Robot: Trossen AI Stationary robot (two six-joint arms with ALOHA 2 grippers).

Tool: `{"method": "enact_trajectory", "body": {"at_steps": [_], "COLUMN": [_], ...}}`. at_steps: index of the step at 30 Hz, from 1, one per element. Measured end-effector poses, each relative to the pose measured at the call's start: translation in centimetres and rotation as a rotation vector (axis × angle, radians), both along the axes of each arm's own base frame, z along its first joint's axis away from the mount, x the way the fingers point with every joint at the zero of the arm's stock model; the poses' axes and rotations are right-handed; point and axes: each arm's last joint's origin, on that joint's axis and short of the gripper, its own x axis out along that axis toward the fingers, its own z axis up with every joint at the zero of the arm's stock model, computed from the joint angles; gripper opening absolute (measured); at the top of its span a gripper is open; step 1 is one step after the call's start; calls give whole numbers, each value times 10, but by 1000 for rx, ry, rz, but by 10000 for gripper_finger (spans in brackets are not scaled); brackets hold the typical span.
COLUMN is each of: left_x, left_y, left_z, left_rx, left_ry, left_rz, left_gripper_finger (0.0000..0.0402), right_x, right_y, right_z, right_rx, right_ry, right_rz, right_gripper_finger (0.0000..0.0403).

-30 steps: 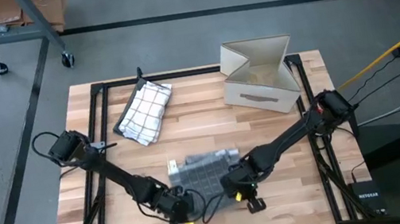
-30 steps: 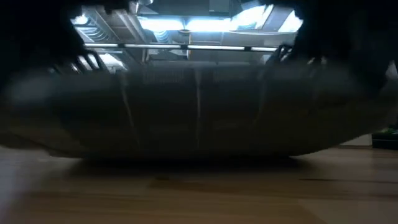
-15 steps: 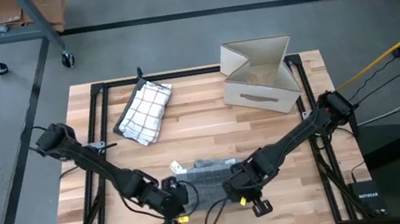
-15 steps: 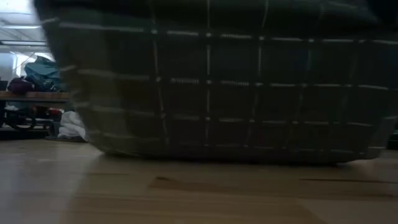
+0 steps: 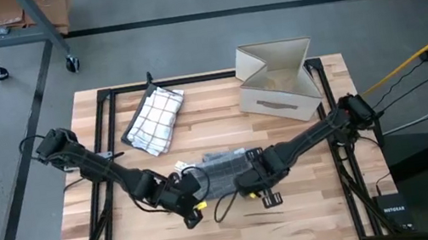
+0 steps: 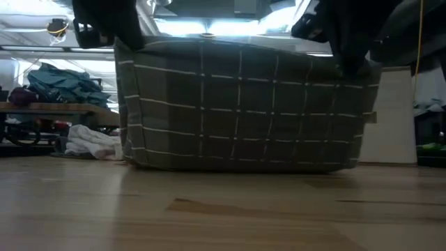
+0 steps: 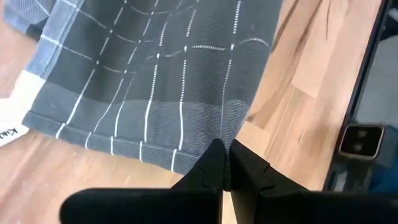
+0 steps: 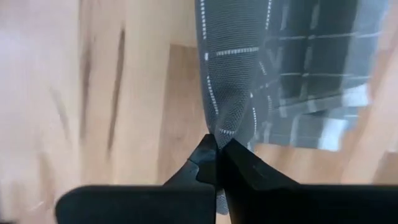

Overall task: Fold towel
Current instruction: Fold the gray white kitchen towel

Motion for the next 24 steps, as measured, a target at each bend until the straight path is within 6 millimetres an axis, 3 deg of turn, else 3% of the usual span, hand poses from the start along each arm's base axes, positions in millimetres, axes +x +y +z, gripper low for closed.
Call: {"method": "enact_trajectory", "body": {"at_steps": [6,15,20,24], "left_x": [1,-3,-5,-3], "left_y": [0,-32,-34,-26], "left_z": [1,10,10,4], "left_rx": [-140,-367,-285,-222], "left_ry": [50,19,-23,-17], "left_rz": [-20,-377,-402,-324], "left_gripper_finger": [1,1,0,0], "right_x": [6,11,8,11], "right_y": [-9,19,29,26], "right_z": [1,8,7,-5], "right_rx": [247,547,555,547], "right_ry": [75,10,-35,-18], "right_rz": [3,164,335,341], "right_gripper_finger": [6,5,4,5]}}
